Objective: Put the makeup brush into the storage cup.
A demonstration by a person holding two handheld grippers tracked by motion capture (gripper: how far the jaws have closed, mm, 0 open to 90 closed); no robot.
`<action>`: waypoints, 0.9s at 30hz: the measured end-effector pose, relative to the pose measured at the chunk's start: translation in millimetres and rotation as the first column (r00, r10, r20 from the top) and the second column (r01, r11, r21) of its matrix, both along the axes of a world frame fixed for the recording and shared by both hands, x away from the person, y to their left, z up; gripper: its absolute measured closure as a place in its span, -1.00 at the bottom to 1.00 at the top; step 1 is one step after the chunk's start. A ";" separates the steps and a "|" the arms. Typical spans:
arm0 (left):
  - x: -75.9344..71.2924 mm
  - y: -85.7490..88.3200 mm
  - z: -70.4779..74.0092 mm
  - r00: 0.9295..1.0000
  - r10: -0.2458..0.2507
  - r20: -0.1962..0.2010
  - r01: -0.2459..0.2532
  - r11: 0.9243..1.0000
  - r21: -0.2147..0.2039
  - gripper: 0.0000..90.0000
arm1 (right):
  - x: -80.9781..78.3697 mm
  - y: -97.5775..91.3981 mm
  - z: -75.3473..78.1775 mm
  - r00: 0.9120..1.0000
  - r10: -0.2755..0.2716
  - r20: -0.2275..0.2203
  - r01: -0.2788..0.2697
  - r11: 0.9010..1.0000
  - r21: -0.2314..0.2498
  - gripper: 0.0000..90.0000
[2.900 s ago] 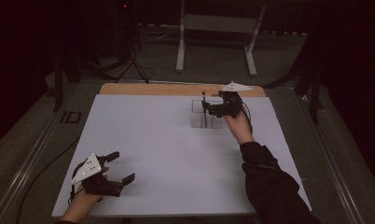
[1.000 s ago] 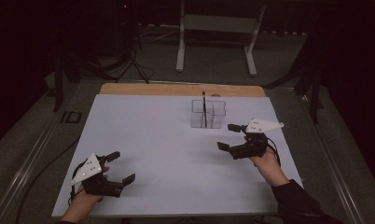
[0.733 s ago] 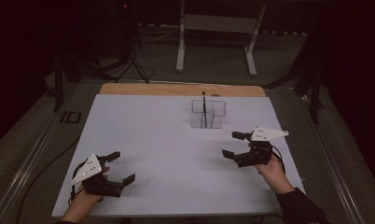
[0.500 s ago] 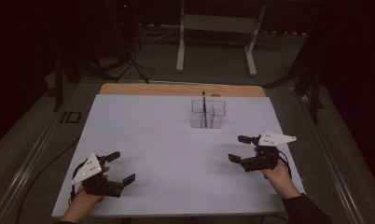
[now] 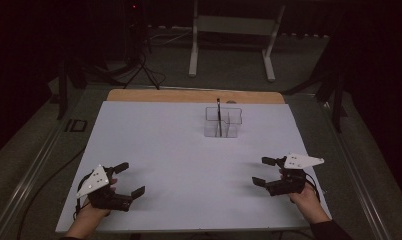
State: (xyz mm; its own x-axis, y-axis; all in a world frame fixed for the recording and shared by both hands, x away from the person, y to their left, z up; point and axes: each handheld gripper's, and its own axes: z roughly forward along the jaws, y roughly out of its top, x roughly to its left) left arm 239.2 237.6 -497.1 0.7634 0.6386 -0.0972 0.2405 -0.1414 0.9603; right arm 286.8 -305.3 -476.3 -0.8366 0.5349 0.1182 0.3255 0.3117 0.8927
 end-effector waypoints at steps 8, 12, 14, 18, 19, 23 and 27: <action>0.2 0.8 -0.8 1.000 0.000 -0.002 0.000 1.000 0.002 -0.99 | -7.2 -10.8 -12.7 1.000 0.006 -0.022 -0.006 1.000 -0.009 -0.68; 0.4 0.2 -1.3 1.000 -0.001 -0.004 0.001 1.000 0.002 -0.99 | -9.8 -15.5 -17.6 1.000 0.008 -0.031 -0.008 1.000 -0.010 -0.68; 0.5 0.0 -1.5 1.000 -0.002 -0.007 0.002 1.000 0.001 -0.99 | -10.7 -16.8 -19.5 0.999 0.006 -0.040 -0.006 1.000 -0.003 -0.68; 0.9 0.3 -1.9 1.000 -0.001 -0.007 0.001 1.000 0.001 -0.99 | -11.5 -16.7 -25.9 0.997 0.006 -0.071 -0.008 1.000 -0.020 -0.68; 0.7 0.1 -1.8 1.000 -0.001 -0.007 0.001 1.000 0.004 -0.99 | -11.5 -16.2 -28.2 0.997 0.014 -0.079 -0.016 1.000 -0.020 -0.68; 0.7 0.1 -1.9 1.000 0.000 -0.006 0.000 1.000 0.005 -0.99 | -11.6 -14.2 -29.9 0.997 0.023 -0.076 -0.025 0.999 -0.027 -0.68; 0.7 -0.1 -2.2 1.000 -0.002 -0.007 0.002 1.000 0.007 -0.99 | -11.9 -14.0 -30.5 0.997 0.026 -0.074 -0.028 0.999 -0.027 -0.68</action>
State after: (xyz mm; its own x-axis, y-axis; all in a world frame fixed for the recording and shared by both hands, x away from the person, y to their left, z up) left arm 239.9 237.5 -499.3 0.7639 0.6378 -0.0981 0.2472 -0.1488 0.9575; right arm 274.9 -319.3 -506.9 -0.8404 0.5161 0.1651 0.3808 0.3457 0.8576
